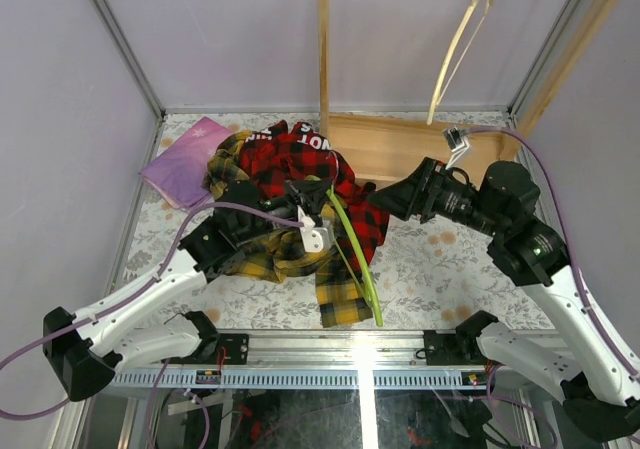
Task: Place the shirt on the hanger
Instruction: Adjust the hanger.
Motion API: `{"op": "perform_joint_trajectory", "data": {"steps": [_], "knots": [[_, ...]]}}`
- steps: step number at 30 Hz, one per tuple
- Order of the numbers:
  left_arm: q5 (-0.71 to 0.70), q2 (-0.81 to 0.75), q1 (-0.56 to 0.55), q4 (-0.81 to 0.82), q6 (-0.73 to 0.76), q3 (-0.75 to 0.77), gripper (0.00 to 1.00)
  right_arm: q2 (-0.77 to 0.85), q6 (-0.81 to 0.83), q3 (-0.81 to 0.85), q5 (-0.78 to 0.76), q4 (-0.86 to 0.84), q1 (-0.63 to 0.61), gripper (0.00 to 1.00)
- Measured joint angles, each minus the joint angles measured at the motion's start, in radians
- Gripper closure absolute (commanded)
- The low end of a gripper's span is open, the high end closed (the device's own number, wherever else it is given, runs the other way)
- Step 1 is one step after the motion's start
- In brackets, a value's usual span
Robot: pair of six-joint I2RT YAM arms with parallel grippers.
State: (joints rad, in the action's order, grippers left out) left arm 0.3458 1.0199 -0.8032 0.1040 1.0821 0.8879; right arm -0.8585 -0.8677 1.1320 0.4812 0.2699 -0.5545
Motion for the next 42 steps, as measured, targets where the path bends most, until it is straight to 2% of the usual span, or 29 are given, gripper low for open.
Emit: {"op": "perform_joint_trajectory", "data": {"steps": [8,14,24,29,32,33,35,38,42], "knots": [[-0.053,0.030,0.000,-0.068,0.064,0.000,1.00,-0.024,0.140,0.084,-0.244,0.211,-0.172,0.31],[-0.059,0.055,0.000,-0.101,0.080,0.000,1.00,-0.069,0.184,0.088,-0.441,0.248,-0.406,0.36],[-0.080,0.092,0.000,-0.120,0.090,0.021,1.00,-0.103,0.229,0.074,-0.608,0.281,-0.528,0.65],[-0.101,0.097,0.000,-0.121,0.094,0.021,0.99,-0.089,0.245,0.040,-0.653,0.275,-0.532,0.88],[-0.117,0.097,0.000,-0.127,0.096,0.021,0.70,-0.085,0.250,0.027,-0.686,0.266,-0.529,0.98],[-0.117,0.094,0.000,-0.128,0.089,0.021,0.58,-0.085,0.260,0.026,-0.684,0.265,-0.529,1.00],[-0.114,0.077,0.000,-0.127,0.067,0.021,0.39,-0.086,0.281,0.026,-0.679,0.266,-0.531,1.00],[-0.089,0.010,0.000,-0.110,0.003,0.016,0.22,-0.090,0.312,0.029,-0.681,0.272,-0.532,1.00],[-0.036,-0.105,0.000,-0.085,-0.065,-0.013,0.11,-0.121,0.354,0.089,-0.707,0.301,-0.532,1.00]]}}
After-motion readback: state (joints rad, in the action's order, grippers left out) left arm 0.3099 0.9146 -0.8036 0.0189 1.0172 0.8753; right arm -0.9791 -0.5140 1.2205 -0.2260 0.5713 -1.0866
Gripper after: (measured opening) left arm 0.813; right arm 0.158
